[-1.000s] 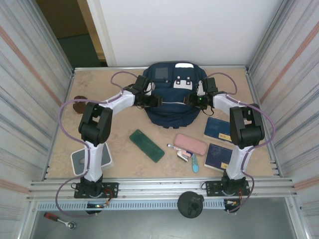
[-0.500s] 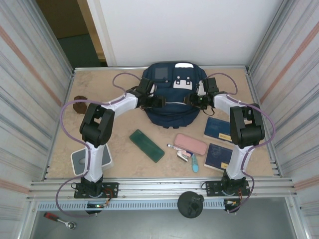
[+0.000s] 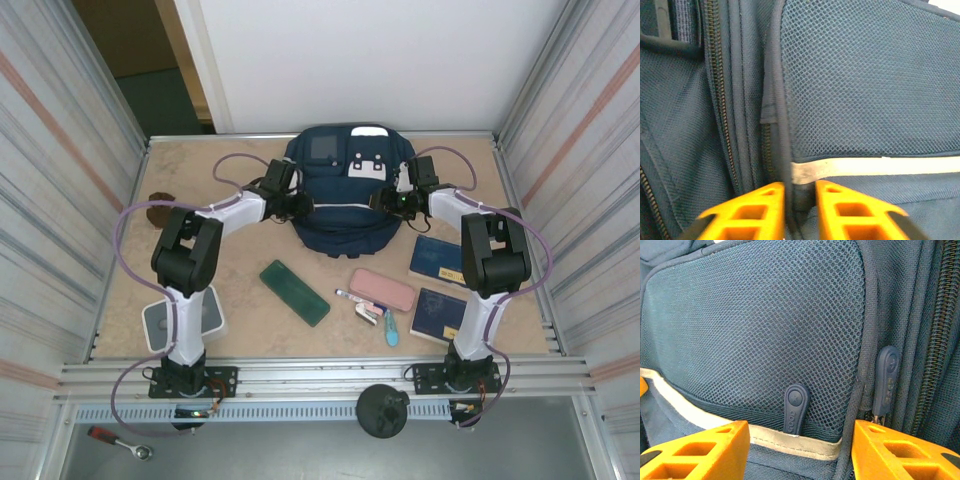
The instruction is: Pack the student bag
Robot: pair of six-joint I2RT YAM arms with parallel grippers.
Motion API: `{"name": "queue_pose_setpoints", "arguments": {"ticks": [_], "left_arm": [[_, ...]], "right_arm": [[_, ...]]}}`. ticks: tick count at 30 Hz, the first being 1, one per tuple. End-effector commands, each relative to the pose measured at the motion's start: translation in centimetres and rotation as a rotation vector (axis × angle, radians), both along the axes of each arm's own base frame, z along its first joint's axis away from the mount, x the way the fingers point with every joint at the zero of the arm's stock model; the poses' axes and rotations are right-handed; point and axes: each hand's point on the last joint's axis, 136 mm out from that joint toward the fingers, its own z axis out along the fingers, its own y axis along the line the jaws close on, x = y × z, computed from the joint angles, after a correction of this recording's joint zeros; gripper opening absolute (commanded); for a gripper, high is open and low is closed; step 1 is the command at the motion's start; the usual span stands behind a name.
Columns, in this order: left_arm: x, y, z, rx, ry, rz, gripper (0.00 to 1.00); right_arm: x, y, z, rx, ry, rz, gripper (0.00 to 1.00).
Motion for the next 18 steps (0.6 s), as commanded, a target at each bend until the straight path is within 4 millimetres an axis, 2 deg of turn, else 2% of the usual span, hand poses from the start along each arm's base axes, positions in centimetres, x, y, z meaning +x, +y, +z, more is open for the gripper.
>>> {"name": "queue_pose_setpoints", "arguments": {"ticks": [1, 3, 6, 11, 16, 18], "left_arm": [[-1.4, -3.8, 4.8, -0.145, -0.063, -0.130, 0.11], [-1.4, -3.6, 5.5, -0.148, -0.077, -0.129, 0.01], [-1.4, -3.3, 6.9, -0.169, -0.097, -0.131, 0.00], [-1.4, -2.4, 10.7, -0.274, -0.151, -0.109, 0.00], [-1.6, -0.8, 13.7, -0.414, -0.177, -0.056, 0.00], [-1.6, -0.1, 14.6, -0.453, -0.185, -0.031, 0.00]], "right_arm": [[-1.3, 2.2, -0.8, 0.035, 0.054, 0.076, 0.54], [-1.2, 2.1, 0.0, 0.027, 0.042, 0.086, 0.55], [-1.1, 1.5, 1.7, 0.018, 0.006, 0.086, 0.56], [-1.4, 0.1, 5.1, -0.006, -0.056, 0.061, 0.58], [-2.0, -1.1, 5.9, -0.025, -0.064, 0.010, 0.61], [-2.2, -1.2, 5.8, -0.017, -0.053, 0.002, 0.66]]}}
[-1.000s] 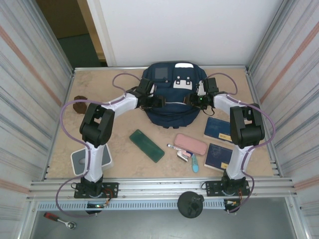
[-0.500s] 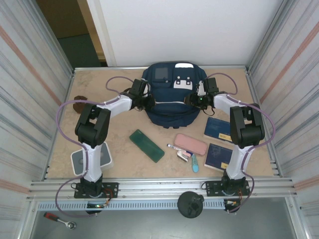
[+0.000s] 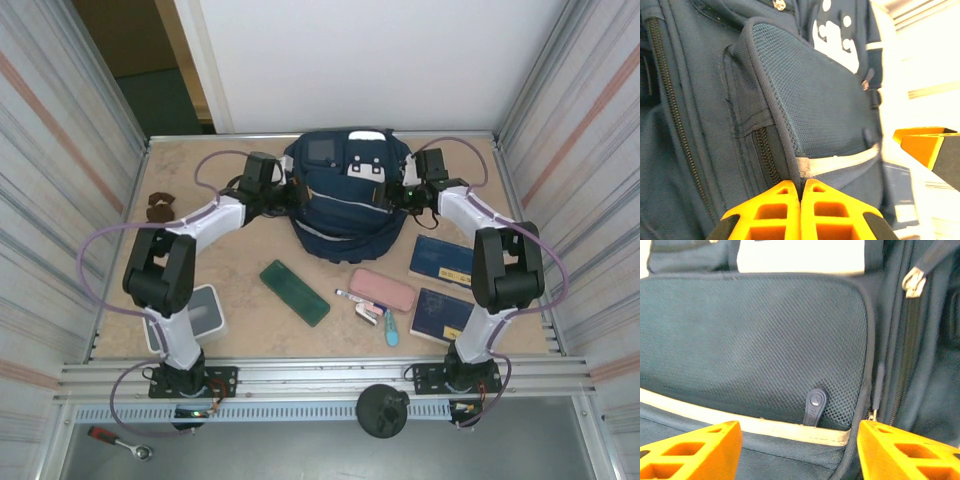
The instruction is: Pack the student bag
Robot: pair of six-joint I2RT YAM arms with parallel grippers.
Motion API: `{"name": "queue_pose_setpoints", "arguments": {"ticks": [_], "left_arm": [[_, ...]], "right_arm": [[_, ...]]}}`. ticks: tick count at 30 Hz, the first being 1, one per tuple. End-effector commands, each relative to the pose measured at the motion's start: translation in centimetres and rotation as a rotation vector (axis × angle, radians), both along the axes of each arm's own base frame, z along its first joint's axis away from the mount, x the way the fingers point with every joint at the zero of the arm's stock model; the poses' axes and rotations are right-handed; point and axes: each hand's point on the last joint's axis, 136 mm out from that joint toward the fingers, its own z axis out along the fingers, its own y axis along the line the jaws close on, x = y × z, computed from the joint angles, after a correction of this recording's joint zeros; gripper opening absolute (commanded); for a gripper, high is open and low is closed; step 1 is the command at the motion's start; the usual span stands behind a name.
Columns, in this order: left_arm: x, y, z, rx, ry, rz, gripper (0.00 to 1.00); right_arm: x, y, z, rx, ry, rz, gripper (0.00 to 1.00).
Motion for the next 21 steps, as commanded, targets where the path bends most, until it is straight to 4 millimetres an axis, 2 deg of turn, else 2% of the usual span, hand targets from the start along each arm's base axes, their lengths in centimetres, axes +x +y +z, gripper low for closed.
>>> {"name": "queue_pose_setpoints", "arguments": {"ticks": [1, 4, 8, 14, 17, 21], "left_arm": [[0.3, 0.1, 6.3, -0.179, -0.102, -0.004, 0.00], [0.4, 1.1, 6.9, -0.200, -0.102, 0.023, 0.00], [0.7, 2.5, 6.9, -0.200, -0.102, 0.066, 0.00], [2.2, 7.4, 5.2, -0.203, -0.084, 0.219, 0.00], [2.8, 9.0, 5.2, -0.215, -0.091, 0.273, 0.00], [3.2, 10.0, 5.7, -0.215, -0.113, 0.312, 0.00]], "right_arm": [[-1.0, 0.1, 0.7, 0.022, 0.008, 0.002, 0.68], [-1.5, 0.6, 0.9, 0.047, 0.010, 0.010, 0.73], [-2.3, 0.2, 0.7, 0.024, 0.016, 0.005, 0.76], [-3.6, -4.1, -0.2, -0.113, 0.043, -0.084, 0.78], [-4.5, -5.0, -0.9, -0.121, 0.066, -0.104, 0.78], [-5.4, -6.0, -2.6, -0.150, 0.115, -0.139, 0.78]]}}
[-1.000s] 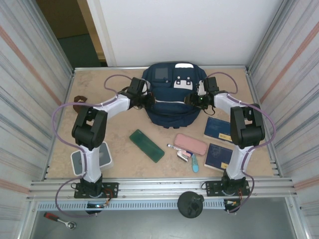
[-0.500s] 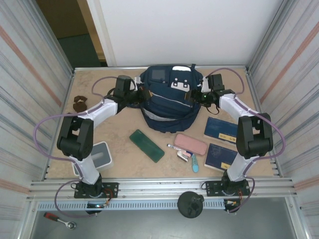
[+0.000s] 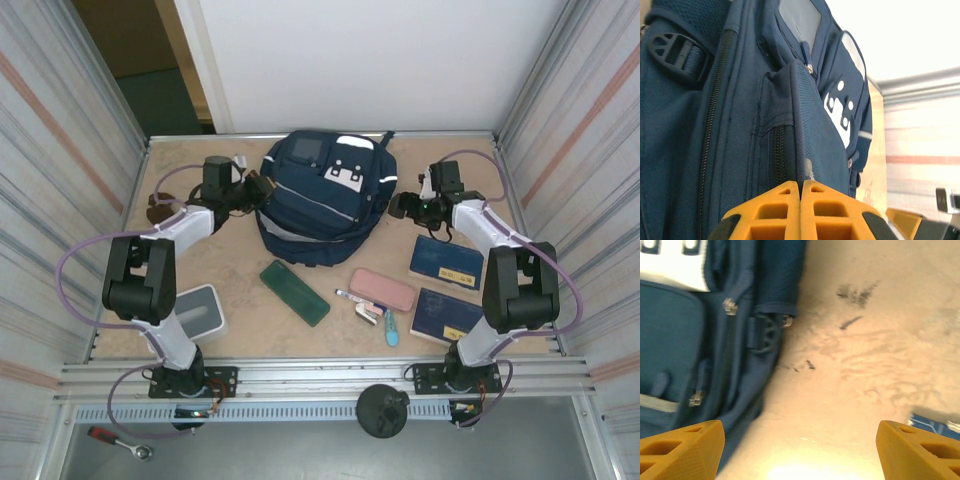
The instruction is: Pack the student bag
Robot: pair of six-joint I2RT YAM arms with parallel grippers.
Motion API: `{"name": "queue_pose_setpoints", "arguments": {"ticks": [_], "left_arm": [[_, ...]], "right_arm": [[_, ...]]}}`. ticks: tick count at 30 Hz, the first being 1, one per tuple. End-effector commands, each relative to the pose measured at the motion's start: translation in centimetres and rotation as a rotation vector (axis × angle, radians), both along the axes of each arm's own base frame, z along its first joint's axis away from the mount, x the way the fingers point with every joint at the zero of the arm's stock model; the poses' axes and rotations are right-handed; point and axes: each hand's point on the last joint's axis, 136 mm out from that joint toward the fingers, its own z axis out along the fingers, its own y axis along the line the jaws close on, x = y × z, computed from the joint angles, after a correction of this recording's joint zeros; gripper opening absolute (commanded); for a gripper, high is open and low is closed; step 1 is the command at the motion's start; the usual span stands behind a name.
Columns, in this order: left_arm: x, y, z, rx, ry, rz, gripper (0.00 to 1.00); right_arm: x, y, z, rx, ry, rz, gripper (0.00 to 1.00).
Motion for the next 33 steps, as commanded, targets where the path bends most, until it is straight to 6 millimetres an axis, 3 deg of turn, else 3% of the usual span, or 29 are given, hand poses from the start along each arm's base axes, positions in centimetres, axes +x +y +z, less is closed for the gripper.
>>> {"name": "queue_pose_setpoints", "arguments": {"ticks": [1, 2, 6, 10, 13, 17, 22, 26, 29, 33], "left_arm": [[0.7, 0.7, 5.2, -0.024, -0.147, 0.044, 0.00], [0.6, 0.6, 5.0, -0.014, -0.145, 0.036, 0.00], [-0.7, 0.6, 3.6, 0.088, -0.121, 0.007, 0.42], [-2.9, 1.5, 2.9, 0.301, -0.129, 0.022, 0.65], [-4.4, 1.1, 2.7, 0.434, -0.154, 0.005, 0.73], [-5.7, -2.0, 2.6, 0.483, -0.192, -0.103, 0.76], [-6.5, -5.4, 2.0, 0.480, -0.211, -0.208, 0.76], [-7.0, -6.8, 1.8, 0.483, -0.226, -0.258, 0.77], [-7.4, -8.1, 1.6, 0.473, -0.236, -0.320, 0.79], [-7.9, -10.7, 1.6, 0.449, -0.262, -0.419, 0.81]], "right_arm": [[-1.7, -1.4, -1.5, -0.052, 0.063, -0.035, 0.78], [-1.8, -1.9, -1.8, -0.058, 0.072, -0.055, 0.78], [-2.9, -5.1, -2.6, -0.066, 0.112, -0.167, 0.79], [-4.9, -8.3, -3.0, -0.082, 0.136, -0.274, 0.82], [-6.4, -8.8, -3.6, -0.078, 0.168, -0.306, 0.84], [-7.4, -8.9, -4.8, -0.076, 0.183, -0.335, 0.86], [-5.4, -7.0, -6.4, -0.011, 0.211, -0.267, 0.84], [-3.2, -2.3, -6.1, 0.033, 0.207, -0.026, 0.78], [-2.3, 0.9, -5.0, -0.015, 0.202, 0.143, 0.75], [-2.3, 2.0, -1.7, -0.002, 0.098, 0.153, 0.77]]}}
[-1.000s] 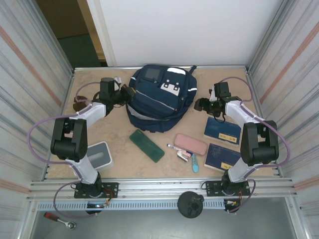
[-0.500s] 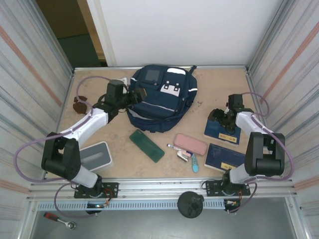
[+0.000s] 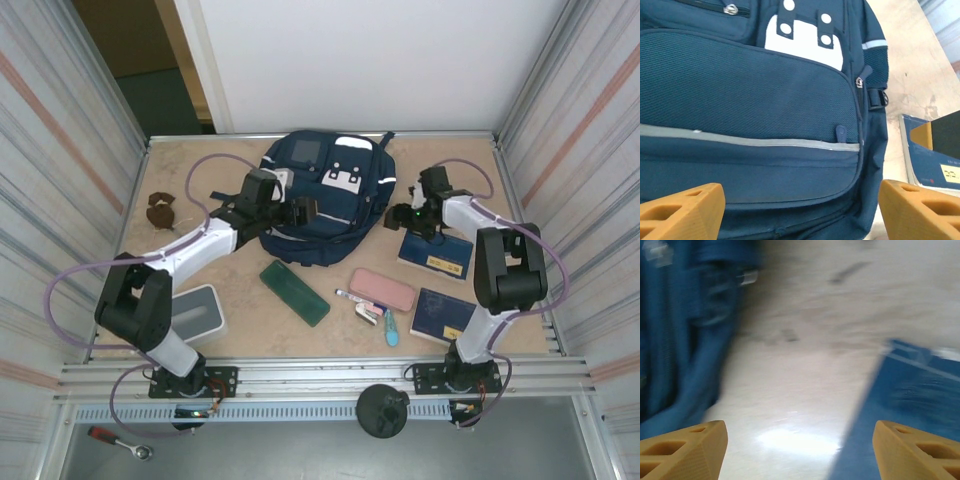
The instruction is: Pack the student bag
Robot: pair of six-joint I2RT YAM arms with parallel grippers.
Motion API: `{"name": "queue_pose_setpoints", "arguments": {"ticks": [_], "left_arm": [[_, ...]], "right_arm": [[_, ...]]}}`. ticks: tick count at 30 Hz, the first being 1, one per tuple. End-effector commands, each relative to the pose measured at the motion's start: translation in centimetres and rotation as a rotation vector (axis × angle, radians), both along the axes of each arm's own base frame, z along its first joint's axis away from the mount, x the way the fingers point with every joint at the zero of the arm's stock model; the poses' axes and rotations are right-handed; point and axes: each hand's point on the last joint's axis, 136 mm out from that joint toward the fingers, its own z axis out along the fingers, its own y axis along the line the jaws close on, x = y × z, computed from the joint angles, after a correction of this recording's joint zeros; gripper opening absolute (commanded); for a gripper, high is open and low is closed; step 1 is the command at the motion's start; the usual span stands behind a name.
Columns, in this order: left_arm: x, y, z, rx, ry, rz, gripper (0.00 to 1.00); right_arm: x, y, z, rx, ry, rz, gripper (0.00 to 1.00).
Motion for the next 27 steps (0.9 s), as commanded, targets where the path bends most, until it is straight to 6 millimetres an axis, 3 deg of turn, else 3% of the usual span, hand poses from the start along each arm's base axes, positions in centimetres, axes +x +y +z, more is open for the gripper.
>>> {"name": "queue_pose_setpoints", "arguments": {"ticks": [1, 4, 9, 11, 17, 18, 19, 21, 27], "left_arm": [[-0.4, -3.0, 1.1, -0.011, -0.032, -0.129, 0.81], [-0.8, -5.9, 1.2, -0.012, -0.035, -0.205, 0.82], [-2.3, -12.1, 0.3, -0.015, -0.001, -0.319, 0.81], [-3.3, -14.7, -0.5, -0.014, 0.028, -0.363, 0.80], [-5.8, -21.0, -3.5, 0.026, 0.103, -0.422, 0.79], [-5.8, -21.7, -3.6, 0.029, 0.104, -0.421, 0.79], [-5.9, -22.3, -5.4, 0.056, 0.135, -0.419, 0.79], [-5.9, -23.5, -6.9, 0.080, 0.158, -0.419, 0.79], [-5.2, -25.2, -10.6, 0.125, 0.221, -0.399, 0.80]], "right_arm": [[-1.3, -0.1, 2.9, 0.039, -0.045, 0.018, 0.77], [-2.9, -2.7, 3.6, 0.075, -0.048, -0.114, 0.79], [-5.9, -11.3, 2.5, 0.042, -0.024, -0.453, 0.87], [-6.3, -13.9, 2.3, 0.048, -0.027, -0.553, 0.90], [-5.8, -18.9, 0.9, -0.090, -0.033, -0.742, 0.98], [-5.8, -19.5, 0.5, -0.117, -0.032, -0.758, 0.99], [-5.8, -20.0, 0.2, -0.142, -0.029, -0.777, 0.99], [-5.5, -20.4, -0.5, -0.152, -0.013, -0.784, 1.00], [-3.9, -18.1, -2.1, -0.045, 0.032, -0.701, 0.97]]}}
